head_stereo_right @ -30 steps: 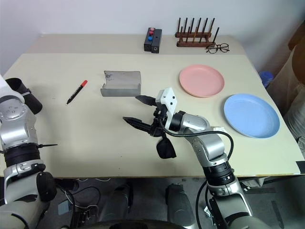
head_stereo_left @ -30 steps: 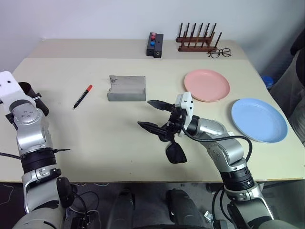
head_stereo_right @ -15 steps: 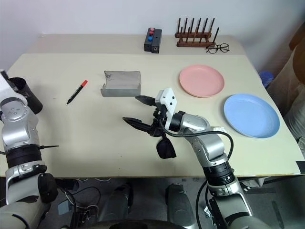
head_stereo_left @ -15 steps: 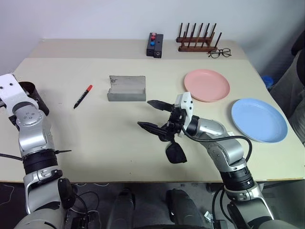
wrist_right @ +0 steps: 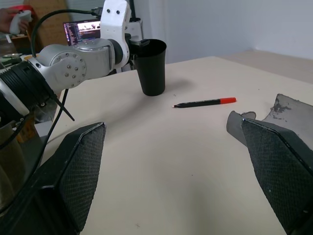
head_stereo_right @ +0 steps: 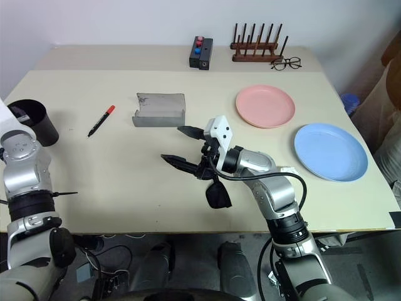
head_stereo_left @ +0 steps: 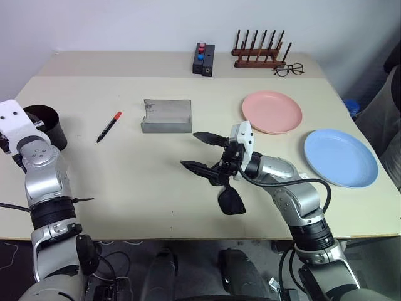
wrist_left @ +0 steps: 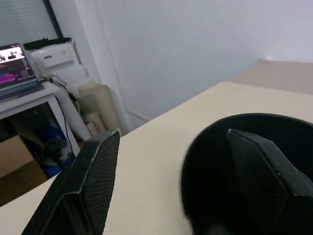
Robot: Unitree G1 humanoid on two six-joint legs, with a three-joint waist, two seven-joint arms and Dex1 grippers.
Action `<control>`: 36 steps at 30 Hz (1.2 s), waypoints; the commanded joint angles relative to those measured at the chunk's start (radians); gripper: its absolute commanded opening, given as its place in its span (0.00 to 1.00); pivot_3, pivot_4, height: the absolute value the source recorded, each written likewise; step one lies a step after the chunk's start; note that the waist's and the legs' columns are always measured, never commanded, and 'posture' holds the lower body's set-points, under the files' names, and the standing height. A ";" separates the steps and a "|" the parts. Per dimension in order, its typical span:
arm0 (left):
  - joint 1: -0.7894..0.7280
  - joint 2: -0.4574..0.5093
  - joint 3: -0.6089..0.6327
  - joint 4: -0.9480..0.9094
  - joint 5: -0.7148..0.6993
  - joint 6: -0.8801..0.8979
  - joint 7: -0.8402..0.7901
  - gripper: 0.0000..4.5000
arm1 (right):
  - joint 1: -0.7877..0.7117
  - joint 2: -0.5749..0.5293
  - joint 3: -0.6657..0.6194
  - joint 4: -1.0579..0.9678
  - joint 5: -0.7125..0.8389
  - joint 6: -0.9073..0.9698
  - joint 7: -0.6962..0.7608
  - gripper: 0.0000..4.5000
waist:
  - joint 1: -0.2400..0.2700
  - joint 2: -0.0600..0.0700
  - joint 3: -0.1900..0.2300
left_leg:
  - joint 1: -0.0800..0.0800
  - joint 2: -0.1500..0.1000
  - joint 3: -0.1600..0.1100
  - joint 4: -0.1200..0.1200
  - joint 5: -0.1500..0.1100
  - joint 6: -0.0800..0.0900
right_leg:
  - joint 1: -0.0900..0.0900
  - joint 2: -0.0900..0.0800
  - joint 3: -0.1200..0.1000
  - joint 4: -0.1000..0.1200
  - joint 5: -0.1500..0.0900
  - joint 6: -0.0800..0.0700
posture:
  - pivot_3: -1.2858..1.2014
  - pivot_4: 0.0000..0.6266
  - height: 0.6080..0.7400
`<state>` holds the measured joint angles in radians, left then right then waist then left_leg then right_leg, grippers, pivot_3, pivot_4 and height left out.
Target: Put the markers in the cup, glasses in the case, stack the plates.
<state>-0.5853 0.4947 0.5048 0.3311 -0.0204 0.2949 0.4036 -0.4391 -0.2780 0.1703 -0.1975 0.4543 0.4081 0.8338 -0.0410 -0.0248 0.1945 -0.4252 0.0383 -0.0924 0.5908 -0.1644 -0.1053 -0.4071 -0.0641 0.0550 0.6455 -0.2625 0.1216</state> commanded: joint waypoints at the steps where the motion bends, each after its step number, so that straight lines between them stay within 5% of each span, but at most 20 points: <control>1: -0.025 0.036 0.008 0.017 0.014 -0.019 0.015 0.80 | -0.011 0.001 -0.001 -0.039 0.011 -0.011 0.007 1.00 | 0.000 0.000 0.000 | 0.000 0.000 0.000 0.000 0.000 0.000 | 0.000 0.000 0.000 0.000 0.000 0.000 | 0.52 0.24 1.00; 21: -0.134 0.078 -0.021 -0.048 -0.052 -0.044 -0.062 0.80 | -0.012 0.001 0.001 -0.034 0.007 -0.016 0.008 1.00 | 0.001 0.000 0.000 | 0.000 0.000 0.000 0.000 0.000 0.000 | 0.000 0.000 0.000 0.000 0.000 0.000 | 0.52 0.24 1.00; 25: -0.172 0.060 -0.104 -0.188 -0.197 0.114 -0.309 0.99 | -0.013 -0.003 -0.004 -0.029 0.004 -0.016 0.005 1.00 | 0.010 -0.001 0.000 | -0.001 0.000 0.000 0.000 0.000 0.000 | 0.000 0.000 0.000 -0.001 0.000 0.000 | 0.52 0.24 1.00; 31: -0.207 0.133 -0.318 -0.171 -0.163 0.557 -0.458 0.99 | -0.017 -0.003 -0.008 -0.014 -0.007 -0.025 -0.003 1.00 | -0.008 0.000 0.000 | 0.000 0.000 0.000 -0.001 0.000 0.000 | -0.001 0.000 0.000 0.000 -0.001 -0.002 | 0.52 0.24 1.00; 36: -0.250 0.128 -0.321 0.011 -0.145 0.611 -0.467 0.99 | -0.008 -0.003 -0.010 -0.014 -0.014 -0.034 -0.014 1.00 | -0.016 0.000 0.001 | -0.001 0.002 0.000 -0.004 0.000 0.000 | -0.004 0.001 0.000 0.001 0.000 0.001 | 0.52 0.24 1.00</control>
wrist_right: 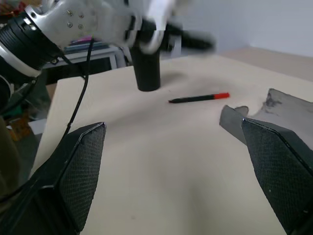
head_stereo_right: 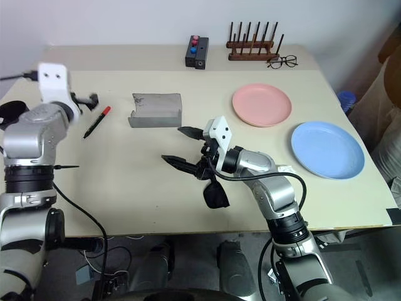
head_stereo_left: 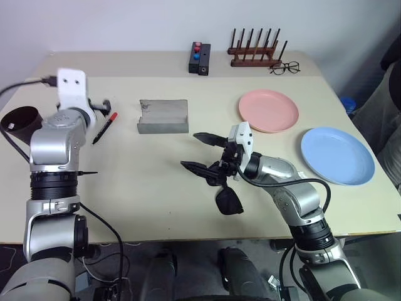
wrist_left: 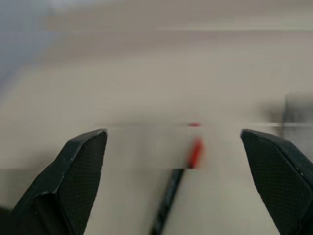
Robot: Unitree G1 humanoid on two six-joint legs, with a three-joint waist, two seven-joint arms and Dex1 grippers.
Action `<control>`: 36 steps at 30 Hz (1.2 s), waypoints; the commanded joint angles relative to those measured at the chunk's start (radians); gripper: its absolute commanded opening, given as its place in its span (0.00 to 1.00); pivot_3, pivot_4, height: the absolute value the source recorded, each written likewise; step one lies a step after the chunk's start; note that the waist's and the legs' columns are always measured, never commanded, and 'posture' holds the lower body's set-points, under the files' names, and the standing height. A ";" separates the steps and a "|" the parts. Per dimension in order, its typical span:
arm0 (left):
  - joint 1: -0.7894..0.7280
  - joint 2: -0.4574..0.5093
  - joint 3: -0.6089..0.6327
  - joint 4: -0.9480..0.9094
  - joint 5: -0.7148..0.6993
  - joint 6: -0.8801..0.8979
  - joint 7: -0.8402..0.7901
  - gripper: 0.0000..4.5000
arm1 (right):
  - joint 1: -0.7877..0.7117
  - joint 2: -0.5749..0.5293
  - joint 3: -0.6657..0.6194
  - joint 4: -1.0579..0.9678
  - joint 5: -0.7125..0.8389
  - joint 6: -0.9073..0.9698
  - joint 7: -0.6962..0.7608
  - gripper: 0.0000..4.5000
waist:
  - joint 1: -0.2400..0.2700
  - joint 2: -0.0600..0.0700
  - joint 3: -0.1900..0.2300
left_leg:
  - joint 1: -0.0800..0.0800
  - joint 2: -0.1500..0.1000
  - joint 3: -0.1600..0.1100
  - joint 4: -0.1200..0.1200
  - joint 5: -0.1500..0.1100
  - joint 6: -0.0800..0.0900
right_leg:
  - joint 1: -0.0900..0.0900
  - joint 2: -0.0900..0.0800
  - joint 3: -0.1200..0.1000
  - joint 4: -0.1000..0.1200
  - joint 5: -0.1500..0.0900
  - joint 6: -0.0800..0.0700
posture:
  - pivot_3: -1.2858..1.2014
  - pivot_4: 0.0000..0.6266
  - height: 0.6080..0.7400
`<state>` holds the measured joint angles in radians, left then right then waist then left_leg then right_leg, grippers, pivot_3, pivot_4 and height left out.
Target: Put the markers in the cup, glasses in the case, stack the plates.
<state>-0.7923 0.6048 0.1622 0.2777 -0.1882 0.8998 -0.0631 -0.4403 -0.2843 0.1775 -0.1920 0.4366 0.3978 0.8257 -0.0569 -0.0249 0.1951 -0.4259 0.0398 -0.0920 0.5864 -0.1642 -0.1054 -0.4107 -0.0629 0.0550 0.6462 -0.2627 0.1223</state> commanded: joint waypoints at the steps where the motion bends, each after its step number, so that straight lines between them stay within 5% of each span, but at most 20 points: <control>1: -0.051 0.017 0.025 0.114 0.026 0.003 0.000 0.99 | -0.003 0.003 -0.017 -0.022 0.003 -0.024 -0.008 1.00 | 0.001 0.000 0.000 | 0.000 0.000 0.000 -0.001 0.000 0.000 | 0.000 0.000 0.000 0.000 0.000 0.000 | 0.52 0.24 1.00; 15: -0.123 -0.007 0.026 0.445 0.021 -0.028 -0.081 0.99 | 0.016 -0.003 -0.018 -0.042 0.006 -0.022 -0.027 1.00 | 0.015 0.000 0.000 | 0.000 0.000 0.000 -0.001 0.000 0.000 | 0.001 0.000 0.000 0.000 0.000 0.001 | 0.52 0.24 1.00; 24: -0.086 -0.022 0.055 0.366 0.008 -0.051 -0.090 0.02 | 0.015 -0.008 -0.013 -0.038 0.007 -0.021 -0.021 1.00 | 0.011 0.000 0.000 | 0.001 0.000 0.000 -0.001 0.000 0.000 | 0.001 0.000 0.000 0.000 0.000 0.001 | 0.52 0.24 1.00; 30: -0.018 -0.046 0.084 0.183 0.033 -0.291 -0.033 0.01 | 0.011 -0.009 -0.011 -0.034 0.005 -0.022 -0.018 1.00 | 0.015 0.000 0.000 | 0.000 0.000 0.000 -0.003 0.000 0.000 | 0.000 0.000 0.000 -0.001 0.000 0.001 | 0.52 0.24 1.00; 36: 0.010 -0.085 0.261 -0.006 0.018 -0.581 0.140 0.01 | 0.010 -0.009 -0.013 -0.034 0.005 -0.022 -0.018 1.00 | 0.015 -0.001 0.000 | 0.000 0.000 0.000 -0.003 0.001 -0.001 | 0.000 -0.001 0.000 -0.001 0.000 0.001 | 0.52 0.24 1.00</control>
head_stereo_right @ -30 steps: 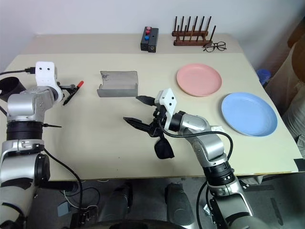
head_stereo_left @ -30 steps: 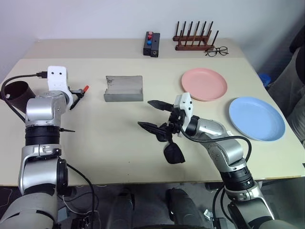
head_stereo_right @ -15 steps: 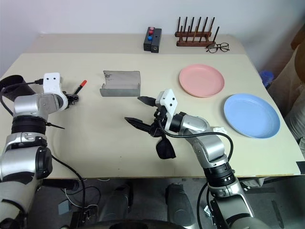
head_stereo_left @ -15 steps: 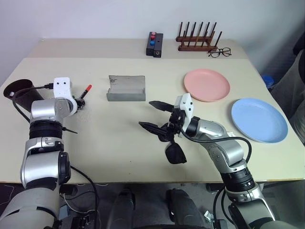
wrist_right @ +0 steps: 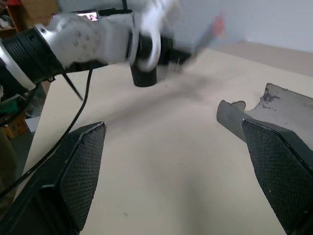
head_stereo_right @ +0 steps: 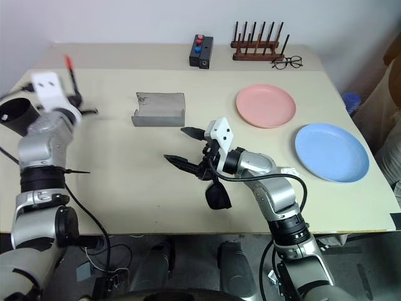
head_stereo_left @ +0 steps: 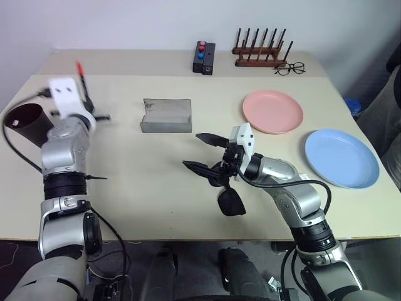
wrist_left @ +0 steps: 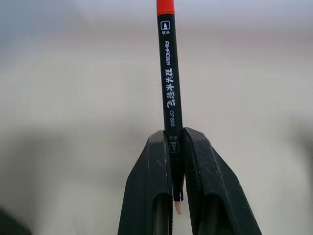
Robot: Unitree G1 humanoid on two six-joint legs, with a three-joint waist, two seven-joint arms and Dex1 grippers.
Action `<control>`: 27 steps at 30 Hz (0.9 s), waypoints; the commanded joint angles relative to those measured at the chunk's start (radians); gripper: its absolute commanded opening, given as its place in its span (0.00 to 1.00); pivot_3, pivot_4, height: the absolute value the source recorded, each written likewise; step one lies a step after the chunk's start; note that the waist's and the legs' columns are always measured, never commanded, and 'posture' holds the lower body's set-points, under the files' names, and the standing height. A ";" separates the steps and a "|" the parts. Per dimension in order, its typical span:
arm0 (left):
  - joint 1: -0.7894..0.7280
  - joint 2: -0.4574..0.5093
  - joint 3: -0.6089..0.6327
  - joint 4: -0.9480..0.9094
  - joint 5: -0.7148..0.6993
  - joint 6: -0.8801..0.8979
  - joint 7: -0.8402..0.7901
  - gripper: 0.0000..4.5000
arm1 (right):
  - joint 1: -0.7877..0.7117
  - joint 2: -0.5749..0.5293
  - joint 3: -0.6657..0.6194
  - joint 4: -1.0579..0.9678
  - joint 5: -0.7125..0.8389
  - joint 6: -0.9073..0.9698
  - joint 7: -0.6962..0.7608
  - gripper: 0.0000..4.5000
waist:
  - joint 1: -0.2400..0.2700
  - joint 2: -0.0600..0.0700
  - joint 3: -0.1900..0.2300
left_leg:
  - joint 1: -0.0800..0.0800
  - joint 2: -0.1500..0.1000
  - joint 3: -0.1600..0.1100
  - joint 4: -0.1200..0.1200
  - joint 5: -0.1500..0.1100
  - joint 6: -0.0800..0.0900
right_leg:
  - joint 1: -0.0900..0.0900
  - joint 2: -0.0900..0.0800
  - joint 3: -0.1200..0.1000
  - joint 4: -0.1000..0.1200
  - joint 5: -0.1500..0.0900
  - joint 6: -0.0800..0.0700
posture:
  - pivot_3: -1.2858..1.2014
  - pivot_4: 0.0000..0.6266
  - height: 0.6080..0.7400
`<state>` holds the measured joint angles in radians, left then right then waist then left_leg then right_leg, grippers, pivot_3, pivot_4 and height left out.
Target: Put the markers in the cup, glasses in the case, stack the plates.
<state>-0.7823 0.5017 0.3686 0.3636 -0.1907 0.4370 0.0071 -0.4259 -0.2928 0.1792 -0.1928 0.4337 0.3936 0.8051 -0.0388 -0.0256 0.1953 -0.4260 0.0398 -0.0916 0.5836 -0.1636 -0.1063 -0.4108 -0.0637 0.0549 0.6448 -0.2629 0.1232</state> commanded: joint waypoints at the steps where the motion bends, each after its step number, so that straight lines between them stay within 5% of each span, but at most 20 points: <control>1: 0.009 0.029 0.059 -0.113 0.054 -0.153 0.108 0.01 | -0.004 0.000 -0.014 -0.034 0.009 -0.017 0.004 1.00 | -0.003 0.000 0.000 | 0.001 0.000 0.000 -0.001 0.000 0.000 | 0.000 0.000 0.000 0.000 0.000 0.000 | 0.52 0.24 1.00; 7: 0.083 0.091 0.081 -0.166 0.184 -0.241 0.251 0.01 | -0.013 0.006 -0.009 -0.029 0.011 -0.018 0.009 1.00 | -0.004 0.000 0.000 | 0.001 0.000 0.000 -0.001 0.000 0.000 | 0.000 0.000 0.000 0.000 0.000 0.000 | 0.52 0.24 1.00; 27: 0.245 0.095 0.102 -0.062 0.209 -0.351 0.293 0.01 | -0.024 0.017 -0.035 -0.049 0.074 -0.003 0.021 1.00 | -0.002 0.000 0.000 | 0.001 0.000 0.000 -0.001 0.000 -0.001 | 0.000 0.000 0.000 0.000 0.000 0.000 | 0.52 0.24 1.00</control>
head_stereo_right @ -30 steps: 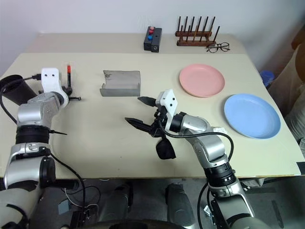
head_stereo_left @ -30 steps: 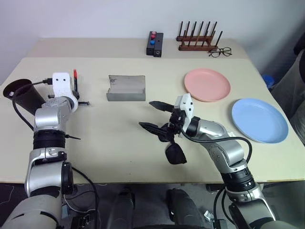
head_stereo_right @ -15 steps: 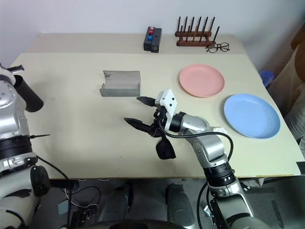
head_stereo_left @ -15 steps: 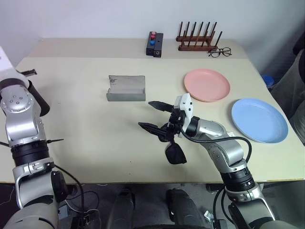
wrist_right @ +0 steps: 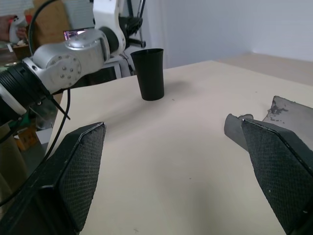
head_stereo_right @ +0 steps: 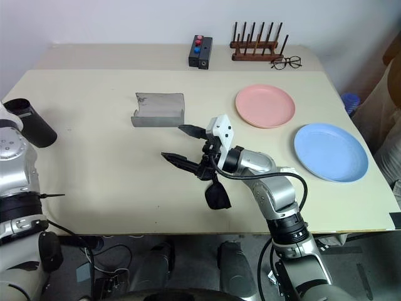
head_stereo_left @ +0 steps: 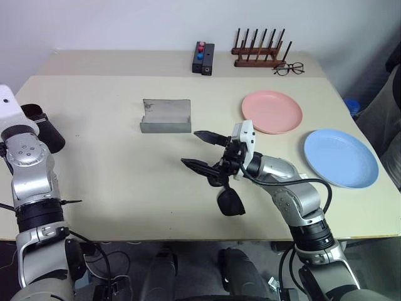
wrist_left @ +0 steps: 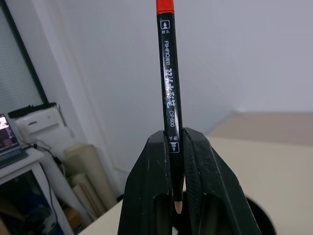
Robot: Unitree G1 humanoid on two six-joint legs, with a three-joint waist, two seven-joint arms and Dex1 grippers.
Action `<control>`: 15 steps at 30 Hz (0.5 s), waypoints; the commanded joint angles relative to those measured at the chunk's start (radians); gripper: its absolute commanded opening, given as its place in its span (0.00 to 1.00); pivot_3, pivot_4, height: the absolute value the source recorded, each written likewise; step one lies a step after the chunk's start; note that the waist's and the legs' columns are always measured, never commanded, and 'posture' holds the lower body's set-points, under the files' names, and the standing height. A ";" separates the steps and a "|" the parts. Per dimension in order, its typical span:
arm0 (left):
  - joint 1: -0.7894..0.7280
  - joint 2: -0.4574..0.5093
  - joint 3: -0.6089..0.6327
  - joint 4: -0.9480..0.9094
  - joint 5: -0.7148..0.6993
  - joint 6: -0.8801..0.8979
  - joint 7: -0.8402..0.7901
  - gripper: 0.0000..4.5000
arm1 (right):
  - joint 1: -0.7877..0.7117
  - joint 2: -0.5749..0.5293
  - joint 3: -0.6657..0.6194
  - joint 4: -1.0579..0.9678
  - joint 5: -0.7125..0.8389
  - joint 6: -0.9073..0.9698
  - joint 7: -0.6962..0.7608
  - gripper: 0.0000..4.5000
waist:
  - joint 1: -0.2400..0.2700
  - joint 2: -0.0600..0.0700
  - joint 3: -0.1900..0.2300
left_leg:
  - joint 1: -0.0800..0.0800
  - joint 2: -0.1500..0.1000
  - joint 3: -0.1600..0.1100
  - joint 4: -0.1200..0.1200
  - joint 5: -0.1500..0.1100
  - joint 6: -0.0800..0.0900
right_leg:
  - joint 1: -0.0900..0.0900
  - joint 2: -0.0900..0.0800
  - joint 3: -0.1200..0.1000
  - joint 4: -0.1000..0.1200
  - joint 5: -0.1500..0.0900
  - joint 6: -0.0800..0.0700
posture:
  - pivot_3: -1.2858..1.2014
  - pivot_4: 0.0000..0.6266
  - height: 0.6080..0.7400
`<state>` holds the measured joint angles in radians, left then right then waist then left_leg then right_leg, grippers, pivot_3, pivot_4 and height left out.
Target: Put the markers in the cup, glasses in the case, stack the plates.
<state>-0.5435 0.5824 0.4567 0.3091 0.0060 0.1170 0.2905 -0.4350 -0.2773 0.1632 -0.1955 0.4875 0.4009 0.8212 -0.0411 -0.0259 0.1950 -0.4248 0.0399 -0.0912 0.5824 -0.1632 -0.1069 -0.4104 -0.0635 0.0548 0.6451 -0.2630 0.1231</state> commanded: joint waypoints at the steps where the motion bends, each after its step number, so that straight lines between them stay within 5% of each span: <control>1: 0.011 0.012 0.015 -0.005 0.012 -0.034 0.011 0.01 | -0.015 0.001 -0.019 -0.046 0.021 -0.011 0.005 1.00 | 0.000 0.000 0.000 | 0.000 0.000 0.000 0.000 0.000 0.000 | 0.000 0.000 0.000 0.000 0.000 0.000 | 0.52 0.24 1.00; 15: 0.025 0.003 0.023 0.041 -0.008 -0.050 0.015 0.01 | -0.018 0.003 -0.017 -0.045 0.019 -0.014 0.003 1.00 | 0.000 0.000 0.000 | 0.000 0.000 0.000 0.000 0.000 0.000 | 0.000 0.000 0.000 0.000 0.000 0.000 | 0.52 0.24 1.00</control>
<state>-0.5100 0.5758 0.4570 0.3572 -0.0003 0.0931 0.2977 -0.4352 -0.2775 0.1579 -0.1957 0.4946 0.4007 0.8214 -0.0412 -0.0259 0.1950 -0.4247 0.0399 -0.0913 0.5824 -0.1632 -0.1069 -0.4104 -0.0635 0.0548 0.6453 -0.2629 0.1231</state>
